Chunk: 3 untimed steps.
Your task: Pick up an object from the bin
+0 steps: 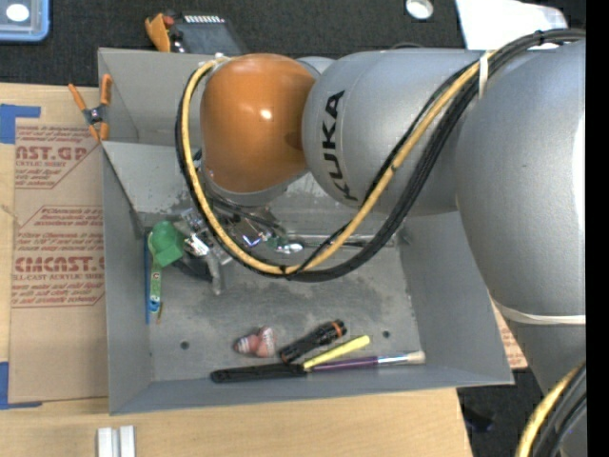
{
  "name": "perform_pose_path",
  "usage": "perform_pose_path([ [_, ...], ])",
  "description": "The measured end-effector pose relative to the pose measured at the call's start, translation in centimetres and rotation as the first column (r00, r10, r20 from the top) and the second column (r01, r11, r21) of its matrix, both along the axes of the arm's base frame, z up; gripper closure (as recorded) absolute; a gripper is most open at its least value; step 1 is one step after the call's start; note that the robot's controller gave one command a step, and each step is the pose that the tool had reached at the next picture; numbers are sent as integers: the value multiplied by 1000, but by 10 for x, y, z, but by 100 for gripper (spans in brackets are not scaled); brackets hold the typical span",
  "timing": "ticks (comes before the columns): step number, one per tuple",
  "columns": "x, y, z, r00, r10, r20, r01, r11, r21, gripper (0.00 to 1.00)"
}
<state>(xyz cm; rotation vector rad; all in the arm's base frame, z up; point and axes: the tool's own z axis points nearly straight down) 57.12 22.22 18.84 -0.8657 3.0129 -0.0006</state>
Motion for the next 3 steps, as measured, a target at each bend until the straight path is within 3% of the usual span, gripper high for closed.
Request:
perform_pose_path([
  [1, -3, 5, -40, 978, 210, -14, -211, 978, -4, 100],
  [2, 8, 7, -108, 916, 401, -4, -401, 916, 0, 100],
  [3, 8, 8, -130, 917, 399, -7, -399, 917, -1, 100],
])
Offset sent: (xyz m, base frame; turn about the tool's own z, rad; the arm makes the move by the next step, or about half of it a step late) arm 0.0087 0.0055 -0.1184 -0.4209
